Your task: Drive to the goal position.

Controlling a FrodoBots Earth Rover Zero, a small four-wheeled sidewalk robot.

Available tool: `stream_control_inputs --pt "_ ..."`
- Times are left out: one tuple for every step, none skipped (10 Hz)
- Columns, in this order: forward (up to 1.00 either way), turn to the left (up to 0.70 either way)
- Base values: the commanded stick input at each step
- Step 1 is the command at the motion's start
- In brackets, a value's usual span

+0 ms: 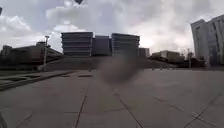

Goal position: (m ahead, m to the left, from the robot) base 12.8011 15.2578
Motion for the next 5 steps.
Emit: stream_control_inputs --pt "0.7 0.0" --pt "0.7 0.0" --pt "0.7 0.0" --pt "0.7 0.0" --pt "0.7 0.0"
